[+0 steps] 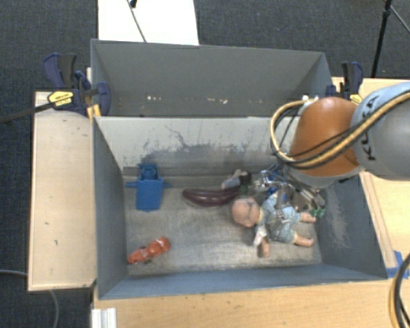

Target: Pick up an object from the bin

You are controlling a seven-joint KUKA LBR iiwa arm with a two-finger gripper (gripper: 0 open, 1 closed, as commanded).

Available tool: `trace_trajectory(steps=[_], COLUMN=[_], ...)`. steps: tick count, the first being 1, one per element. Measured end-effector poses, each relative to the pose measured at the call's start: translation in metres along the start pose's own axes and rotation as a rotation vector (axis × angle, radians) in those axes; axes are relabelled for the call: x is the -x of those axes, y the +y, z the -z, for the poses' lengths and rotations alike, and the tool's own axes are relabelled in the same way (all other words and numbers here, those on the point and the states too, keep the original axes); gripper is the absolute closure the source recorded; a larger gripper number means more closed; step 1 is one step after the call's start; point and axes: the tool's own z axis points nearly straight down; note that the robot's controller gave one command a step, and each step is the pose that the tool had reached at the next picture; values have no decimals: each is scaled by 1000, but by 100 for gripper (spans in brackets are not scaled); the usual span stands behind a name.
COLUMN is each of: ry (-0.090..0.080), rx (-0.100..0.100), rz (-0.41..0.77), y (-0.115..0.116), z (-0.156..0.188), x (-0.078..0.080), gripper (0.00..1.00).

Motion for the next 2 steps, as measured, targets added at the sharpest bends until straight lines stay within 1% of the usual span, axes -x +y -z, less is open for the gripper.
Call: trace_trajectory(steps=[1,2], ry=[-12,10], rx=[-5,-4], rz=[41,1], y=[-6,-1], z=[-1,2], x=[-17,-1], gripper=[0,100])
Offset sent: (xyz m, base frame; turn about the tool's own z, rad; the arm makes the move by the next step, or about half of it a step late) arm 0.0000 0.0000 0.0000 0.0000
